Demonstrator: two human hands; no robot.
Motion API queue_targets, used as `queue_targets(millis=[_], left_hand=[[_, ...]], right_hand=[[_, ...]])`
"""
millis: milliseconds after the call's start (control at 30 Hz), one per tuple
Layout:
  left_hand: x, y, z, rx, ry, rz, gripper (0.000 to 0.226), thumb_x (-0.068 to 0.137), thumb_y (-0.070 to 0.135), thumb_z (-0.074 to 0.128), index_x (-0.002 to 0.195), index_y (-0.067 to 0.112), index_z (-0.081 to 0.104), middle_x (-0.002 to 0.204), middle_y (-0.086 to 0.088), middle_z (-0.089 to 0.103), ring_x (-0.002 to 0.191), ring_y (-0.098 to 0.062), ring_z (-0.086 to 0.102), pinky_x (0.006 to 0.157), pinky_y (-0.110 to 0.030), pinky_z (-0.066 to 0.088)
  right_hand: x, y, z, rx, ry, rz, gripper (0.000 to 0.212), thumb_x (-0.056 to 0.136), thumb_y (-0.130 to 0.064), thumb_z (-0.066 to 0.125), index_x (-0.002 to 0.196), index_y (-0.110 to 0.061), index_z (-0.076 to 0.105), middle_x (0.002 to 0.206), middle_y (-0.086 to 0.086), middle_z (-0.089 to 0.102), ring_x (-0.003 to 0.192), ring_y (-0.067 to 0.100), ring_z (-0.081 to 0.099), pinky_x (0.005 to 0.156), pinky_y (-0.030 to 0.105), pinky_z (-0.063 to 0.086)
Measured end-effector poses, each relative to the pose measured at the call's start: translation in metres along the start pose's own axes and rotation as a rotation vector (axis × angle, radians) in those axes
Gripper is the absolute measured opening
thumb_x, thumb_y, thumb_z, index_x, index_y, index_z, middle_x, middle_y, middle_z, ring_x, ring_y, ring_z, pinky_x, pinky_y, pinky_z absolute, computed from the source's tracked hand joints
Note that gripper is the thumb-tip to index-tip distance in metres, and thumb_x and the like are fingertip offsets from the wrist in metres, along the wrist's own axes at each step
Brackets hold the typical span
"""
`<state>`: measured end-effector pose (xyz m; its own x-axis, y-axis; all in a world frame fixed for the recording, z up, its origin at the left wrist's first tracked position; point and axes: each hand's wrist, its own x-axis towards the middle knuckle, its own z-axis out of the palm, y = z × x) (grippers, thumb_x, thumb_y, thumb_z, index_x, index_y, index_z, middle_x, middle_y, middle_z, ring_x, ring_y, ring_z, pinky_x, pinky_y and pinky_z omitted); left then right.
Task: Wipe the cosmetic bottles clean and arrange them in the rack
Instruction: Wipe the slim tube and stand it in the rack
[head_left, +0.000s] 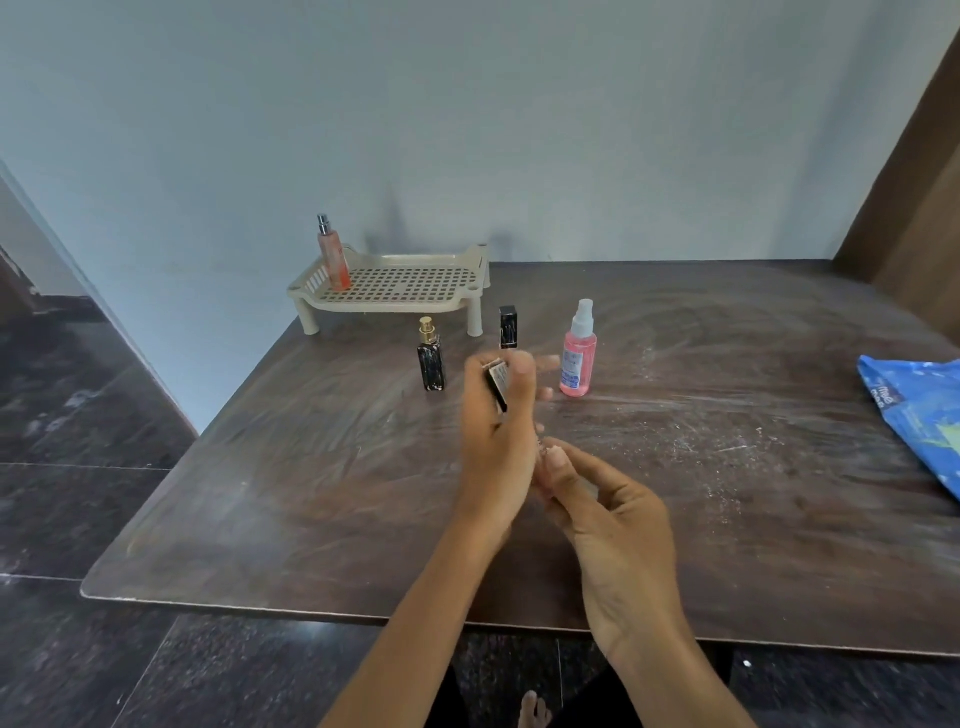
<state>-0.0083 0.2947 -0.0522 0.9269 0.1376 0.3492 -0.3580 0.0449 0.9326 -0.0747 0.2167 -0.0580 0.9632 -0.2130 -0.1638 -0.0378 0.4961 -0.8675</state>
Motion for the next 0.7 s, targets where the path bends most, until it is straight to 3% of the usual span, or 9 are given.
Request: queue_targets(millis=[133,200,267,367,433,567,633,700], left_hand=[[-0.009,0.005,-0.019,0.111,-0.078,-0.105,0.021,0.096,0.042,0.062,0.110,0.029,0.069,0.095,0.008,0.073,0.090,-0.007,0.069,0.089,-0.040,0.059],[-0.011,0.009,-0.027,0.106,-0.075,-0.108,0.019,0.094,0.034,0.066,0.111,0.029,0.072,0.092,0.008,0.075,0.087,-0.005,0.071,0.084,-0.030,0.059],[-0.008,0.017,-0.037,0.124,-0.037,-0.073,0.008,0.093,0.030,0.068,0.097,0.033,0.074,0.086,0.005,0.075,0.083,-0.005,0.072,0.078,-0.022,0.057],[0.005,0.030,-0.056,0.186,0.018,0.009,0.008,0.090,0.028,0.072,0.086,0.035,0.071,0.079,0.001,0.075,0.079,-0.007,0.072,0.075,-0.016,0.055],[0.020,0.037,-0.073,0.227,0.074,0.040,0.008,0.087,0.026,0.076,0.094,0.027,0.072,0.080,0.007,0.075,0.076,-0.003,0.071,0.072,-0.014,0.054],[0.062,0.051,-0.105,0.273,0.118,0.126,0.020,0.083,0.022,0.080,0.098,0.026,0.068,0.086,0.009,0.076,0.080,-0.001,0.073,0.072,-0.014,0.054],[0.087,0.055,-0.118,0.345,0.105,0.176,0.020,0.083,0.020,0.081,0.098,0.028,0.070,0.087,0.010,0.075,0.078,0.003,0.072,0.072,-0.012,0.053],[0.113,0.057,-0.128,0.396,0.110,0.216,0.018,0.083,0.021,0.080,0.100,0.020,0.075,0.089,0.007,0.076,0.079,0.001,0.072,0.074,-0.019,0.057]], right_hand=[[0.007,-0.003,0.007,-0.010,0.059,-0.070,0.020,0.084,-0.010,0.072,0.103,-0.005,0.074,0.092,0.009,0.078,0.091,0.017,0.074,0.085,0.027,0.058],[0.009,-0.004,0.013,-0.067,0.047,-0.115,0.018,0.083,-0.011,0.074,0.100,-0.008,0.075,0.087,0.004,0.078,0.087,0.012,0.074,0.080,0.021,0.058],[0.012,-0.003,0.018,-0.227,0.050,-0.199,0.016,0.081,-0.018,0.077,0.097,-0.015,0.077,0.083,-0.004,0.078,0.083,0.003,0.072,0.076,0.015,0.055],[0.020,-0.006,0.026,-0.335,0.067,-0.253,0.006,0.083,-0.024,0.077,0.089,-0.023,0.077,0.086,-0.007,0.077,0.084,0.005,0.071,0.078,0.022,0.055],[0.025,-0.014,0.036,-0.308,-0.004,-0.219,0.006,0.088,-0.018,0.071,0.092,-0.019,0.075,0.092,-0.002,0.075,0.086,0.013,0.071,0.081,0.026,0.057],[0.046,-0.047,0.081,-0.377,-0.216,-0.206,0.018,0.096,-0.007,0.057,0.103,-0.018,0.070,0.091,-0.004,0.070,0.077,0.006,0.062,0.070,0.016,0.051],[0.069,-0.062,0.113,-0.508,-0.278,-0.250,0.019,0.097,-0.015,0.053,0.103,-0.022,0.070,0.094,-0.004,0.071,0.077,0.007,0.059,0.072,0.024,0.051],[0.097,-0.074,0.149,-0.709,-0.329,-0.338,0.022,0.095,-0.035,0.055,0.096,-0.019,0.071,0.096,0.002,0.072,0.083,0.015,0.063,0.080,0.037,0.052]])
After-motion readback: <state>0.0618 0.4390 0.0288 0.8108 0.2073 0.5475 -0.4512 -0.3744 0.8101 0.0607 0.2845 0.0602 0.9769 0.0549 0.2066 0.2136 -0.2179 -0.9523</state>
